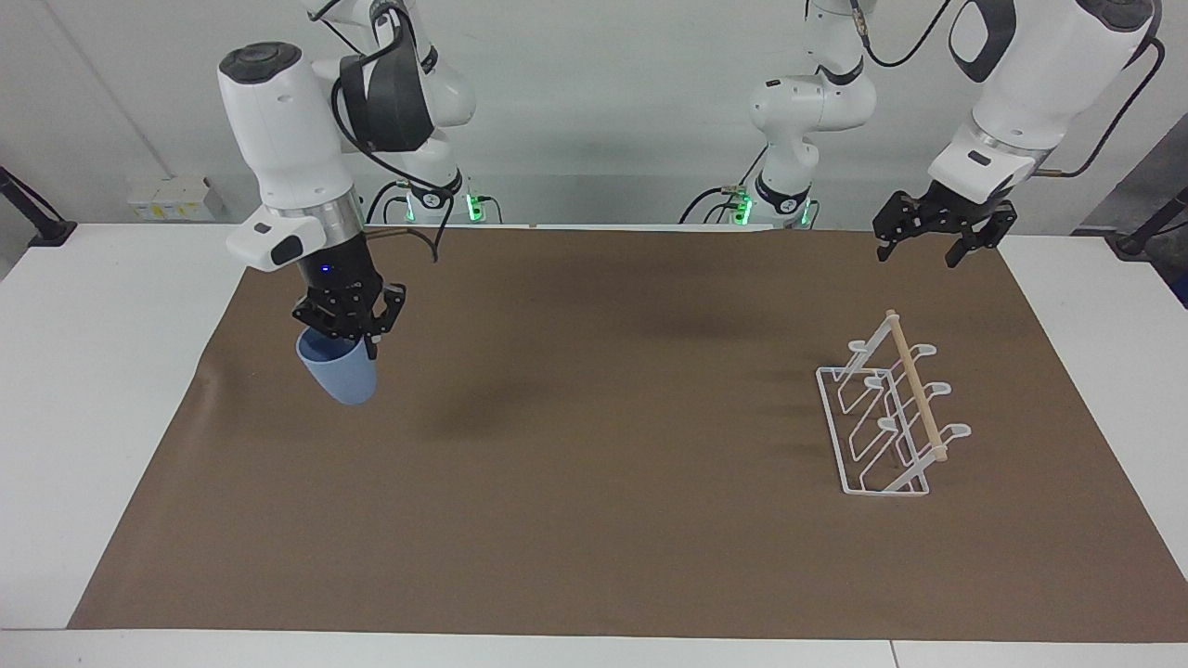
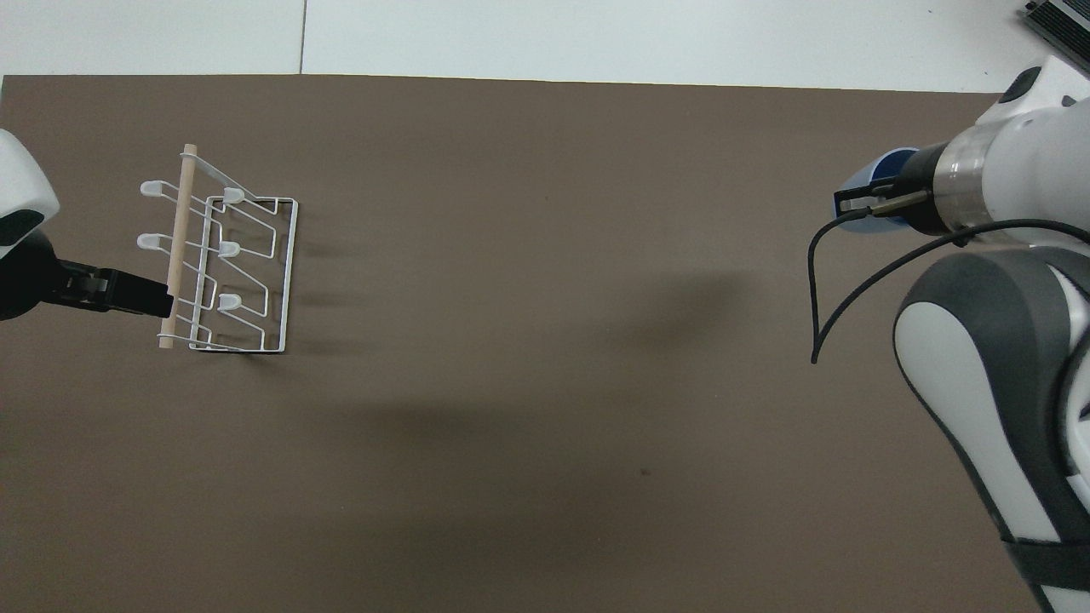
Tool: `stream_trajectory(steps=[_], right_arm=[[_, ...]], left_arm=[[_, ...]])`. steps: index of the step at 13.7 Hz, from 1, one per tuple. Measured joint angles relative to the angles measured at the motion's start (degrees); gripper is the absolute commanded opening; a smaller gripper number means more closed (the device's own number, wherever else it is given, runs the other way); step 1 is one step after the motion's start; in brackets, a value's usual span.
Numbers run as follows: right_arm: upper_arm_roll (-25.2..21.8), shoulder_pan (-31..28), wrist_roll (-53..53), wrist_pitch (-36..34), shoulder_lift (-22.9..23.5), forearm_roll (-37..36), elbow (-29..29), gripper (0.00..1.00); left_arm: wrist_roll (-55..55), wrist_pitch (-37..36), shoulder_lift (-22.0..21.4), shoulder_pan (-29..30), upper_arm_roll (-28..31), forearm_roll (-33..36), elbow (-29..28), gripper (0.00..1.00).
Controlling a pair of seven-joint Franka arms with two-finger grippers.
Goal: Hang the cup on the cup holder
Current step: 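Carry the cup toward the left gripper while the left gripper approaches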
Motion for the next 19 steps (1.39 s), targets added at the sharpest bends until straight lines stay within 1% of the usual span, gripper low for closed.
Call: stream_trajectory(steps=[3,4,7,9,11,15,17,19], right_arm=[[0.0,0.0,0.0,-3.5,-2.7,1.4,0.0,0.00],[0.0,0.0,0.0,-4.0,-3.1,3.2,0.0,0.00],[0.3,0.0,0.0,-4.2,-3.3,10.2,-0.1,0.00],[1.8,0.1,0.3,-4.2,-3.3,15.8,-0.1,0.00],[4.2,0.2,1.8,-4.1,-3.3,21.0,-0.1,0.00],[10.7,0.3,6.7,-3.4,-3.4,32.8,-0.1,0.00],[13.6,0.4,9.6,-0.8,-3.6,39.1,0.0,0.00],[17.4,0.4,14.0,4.2,-3.7,43.8,0.0,0.00]], left_arm=[[9.2,0.8,0.0,0.0,0.1,-5.9,0.0,1.00],[12.6,1.2,0.0,0.0,0.0,-7.1,0.0,1.00],[28.9,2.8,0.0,-1.1,-0.3,-10.4,0.0,1.00],[36.1,3.4,0.0,-2.0,-0.4,-13.9,0.0,1.00],[42.0,4.5,0.0,-3.2,-0.4,-17.2,-0.1,1.00],[51.7,7.3,0.0,-6.3,-0.5,-21.5,-0.9,1.00],[55.8,9.3,-0.1,-8.8,-0.5,-21.9,-1.9,1.00],[57.8,11.6,-1.0,-12.0,-0.6,-23.6,-4.6,1.00]])
